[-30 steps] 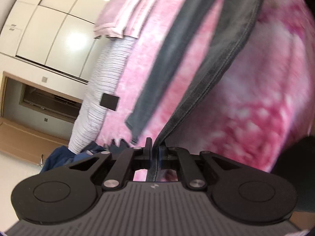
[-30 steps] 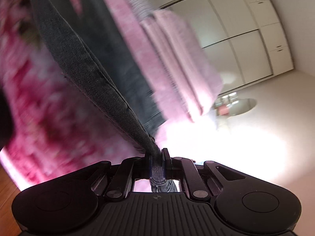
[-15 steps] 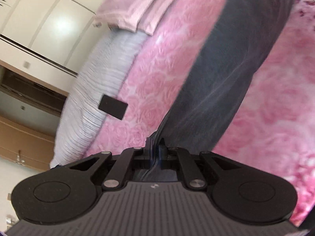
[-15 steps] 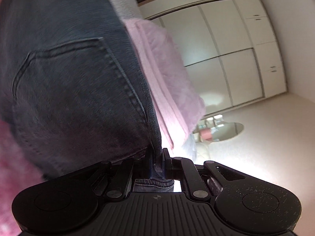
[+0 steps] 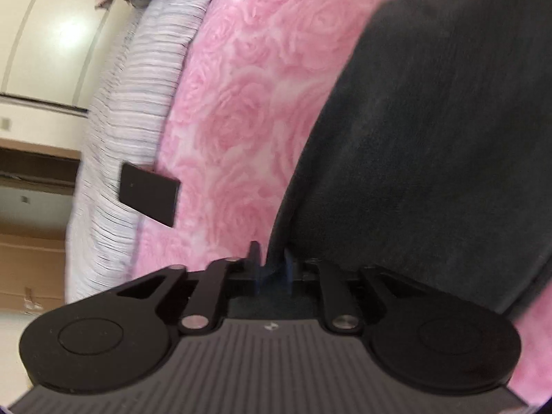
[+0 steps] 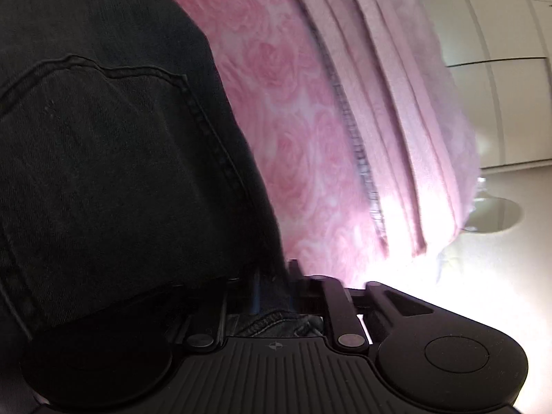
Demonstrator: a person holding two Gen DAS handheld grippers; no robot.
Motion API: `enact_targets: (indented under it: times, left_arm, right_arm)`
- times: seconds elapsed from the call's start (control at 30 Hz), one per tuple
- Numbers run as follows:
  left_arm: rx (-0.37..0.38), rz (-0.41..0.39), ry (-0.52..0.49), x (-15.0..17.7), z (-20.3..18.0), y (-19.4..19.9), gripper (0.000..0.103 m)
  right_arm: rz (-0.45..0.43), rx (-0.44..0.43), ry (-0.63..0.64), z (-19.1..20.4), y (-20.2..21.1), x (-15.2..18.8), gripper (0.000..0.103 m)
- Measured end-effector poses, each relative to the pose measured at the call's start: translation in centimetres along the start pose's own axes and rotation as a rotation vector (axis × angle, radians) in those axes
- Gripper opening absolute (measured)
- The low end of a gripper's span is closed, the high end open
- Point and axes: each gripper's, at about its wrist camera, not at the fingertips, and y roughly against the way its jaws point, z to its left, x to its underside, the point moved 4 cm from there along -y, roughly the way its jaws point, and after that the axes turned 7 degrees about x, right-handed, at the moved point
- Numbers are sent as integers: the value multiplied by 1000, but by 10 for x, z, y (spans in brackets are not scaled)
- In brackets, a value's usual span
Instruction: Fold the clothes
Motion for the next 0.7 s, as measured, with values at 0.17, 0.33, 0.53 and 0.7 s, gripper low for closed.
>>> enact_targets:
  times: [0.17, 0.33, 0.53, 0.7]
  left_arm:
    - [-55, -28, 33, 25, -1, 25, 37]
    - [-82, -57, 125, 66, -1, 65, 39]
    - [-57, -147, 38, 96, -47, 100, 39]
    - [-145, -135, -222, 106, -98, 81, 39]
  right_arm:
    - [-12, 64, -112, -16, 30, 6, 49]
    - [-71, 88, -199, -22, 95, 8, 56]
    - [-210, 5, -330, -5, 178, -17, 56]
    - [-257, -78, -314, 49, 232, -50, 56]
